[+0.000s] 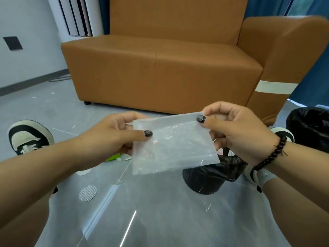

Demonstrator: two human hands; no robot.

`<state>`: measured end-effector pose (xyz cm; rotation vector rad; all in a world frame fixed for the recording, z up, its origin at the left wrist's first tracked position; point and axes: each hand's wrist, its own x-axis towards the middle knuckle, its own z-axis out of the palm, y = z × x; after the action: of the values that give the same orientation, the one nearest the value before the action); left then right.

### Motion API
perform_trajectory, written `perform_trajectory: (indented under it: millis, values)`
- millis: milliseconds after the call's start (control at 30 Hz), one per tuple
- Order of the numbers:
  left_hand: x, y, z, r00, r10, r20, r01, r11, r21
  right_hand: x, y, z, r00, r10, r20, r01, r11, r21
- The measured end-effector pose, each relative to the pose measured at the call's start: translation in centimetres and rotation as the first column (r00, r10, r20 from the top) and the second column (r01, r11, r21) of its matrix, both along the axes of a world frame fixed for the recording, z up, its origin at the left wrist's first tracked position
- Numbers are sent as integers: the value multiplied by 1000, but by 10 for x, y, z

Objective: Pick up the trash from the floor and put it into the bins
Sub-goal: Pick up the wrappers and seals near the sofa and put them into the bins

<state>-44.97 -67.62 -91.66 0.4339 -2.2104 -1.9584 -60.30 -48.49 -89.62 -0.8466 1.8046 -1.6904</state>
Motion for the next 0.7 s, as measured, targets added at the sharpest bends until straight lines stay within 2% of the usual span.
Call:
perform_trajectory:
  millis: [100,200,400,467,567,700]
  values:
    - [-2,-3,4,996,26,-81,-9,979,202,-2,3,2,998,60,11,-60,997,-55]
    - [-2,3,12,988,59,-142,-15,956,293,-1,7,6,993,116,35,-111,986,-123]
    - [-3,7,10,978,80,-195,-36,975,218,-5,12,9,997,77,17,-75,991,-107]
    - [-4,10,8,971,98,-216,-62,984,166,-4,12,12,996,88,-23,-90,991,-97]
    - [-6,13,6,970,105,-221,-68,983,168,-4,12,11,984,45,-171,-52,998,-39]
    - [-9,14,0,969,118,-216,-112,993,40,-3,14,10,984,78,-162,-82,996,-23]
